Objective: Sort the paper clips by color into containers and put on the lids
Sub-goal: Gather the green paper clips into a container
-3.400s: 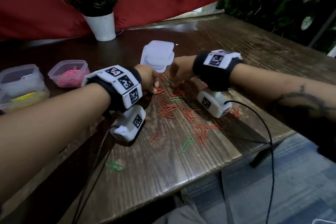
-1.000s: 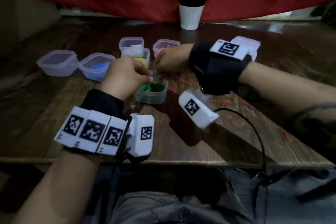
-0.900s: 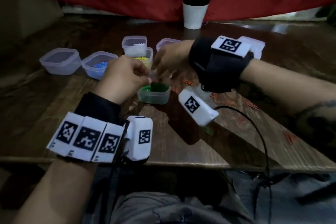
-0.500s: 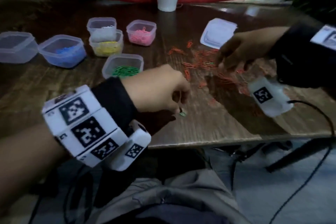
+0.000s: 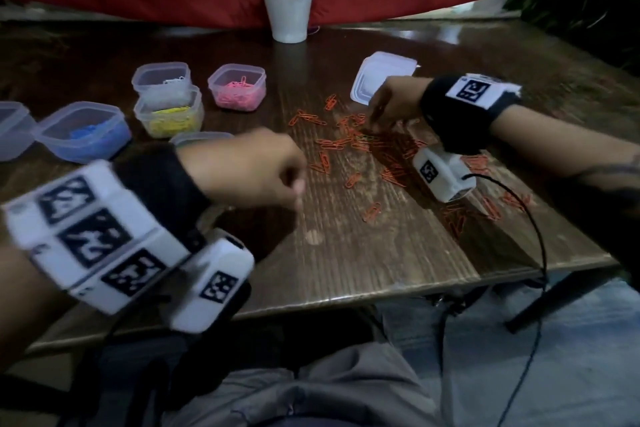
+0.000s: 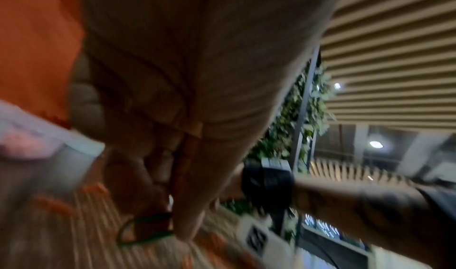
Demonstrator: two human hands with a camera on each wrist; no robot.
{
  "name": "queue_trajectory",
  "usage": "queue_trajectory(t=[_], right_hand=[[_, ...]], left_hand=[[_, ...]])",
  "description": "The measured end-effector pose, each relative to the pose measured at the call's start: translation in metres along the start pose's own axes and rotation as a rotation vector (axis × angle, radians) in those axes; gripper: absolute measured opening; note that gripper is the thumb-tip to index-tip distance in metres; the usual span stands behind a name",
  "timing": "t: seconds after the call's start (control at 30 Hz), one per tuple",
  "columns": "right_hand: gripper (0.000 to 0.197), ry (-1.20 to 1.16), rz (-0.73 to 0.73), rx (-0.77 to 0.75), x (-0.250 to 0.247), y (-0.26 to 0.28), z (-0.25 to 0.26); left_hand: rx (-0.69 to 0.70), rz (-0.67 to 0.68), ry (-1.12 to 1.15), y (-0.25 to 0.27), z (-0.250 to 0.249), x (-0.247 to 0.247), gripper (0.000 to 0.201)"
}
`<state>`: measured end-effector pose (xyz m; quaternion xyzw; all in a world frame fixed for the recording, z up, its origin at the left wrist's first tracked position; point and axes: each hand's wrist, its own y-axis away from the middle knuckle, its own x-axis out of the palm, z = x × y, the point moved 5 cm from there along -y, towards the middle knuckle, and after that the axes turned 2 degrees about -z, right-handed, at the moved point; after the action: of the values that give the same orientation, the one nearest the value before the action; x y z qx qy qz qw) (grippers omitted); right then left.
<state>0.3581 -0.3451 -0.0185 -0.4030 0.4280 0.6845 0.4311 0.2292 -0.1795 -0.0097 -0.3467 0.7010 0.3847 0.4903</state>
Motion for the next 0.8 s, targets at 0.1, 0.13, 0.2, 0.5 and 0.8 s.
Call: queue_trajectory(t=[0.1, 0.13, 0.2, 0.5, 0.8], right_hand=[[0.020, 0.061, 0.047, 0.023, 0.009, -0.012, 0.006], [0.018, 0.085, 0.027, 0.029, 0.010, -0.015, 0.006], [0.008, 0.102, -0.004, 0.057, 0.010, -0.019, 0.003], [0.016, 0.153, 0.097, 0.076, 0.019, -0.010, 0.000], [0.017, -0.228, 0.169, -0.039, -0.005, 0.009, 0.005]], left_hand=[[-0.142, -0.234, 0.125, 0.015, 0.041, -0.036, 0.016], [-0.202, -0.284, 0.131, 0.020, 0.055, -0.043, 0.015], [-0.295, -0.309, 0.092, 0.022, 0.078, -0.045, 0.016], [-0.399, -0.354, 0.224, 0.023, 0.106, -0.022, 0.014], [-0.408, -0.463, 0.432, 0.051, 0.129, -0.012, 0.023]])
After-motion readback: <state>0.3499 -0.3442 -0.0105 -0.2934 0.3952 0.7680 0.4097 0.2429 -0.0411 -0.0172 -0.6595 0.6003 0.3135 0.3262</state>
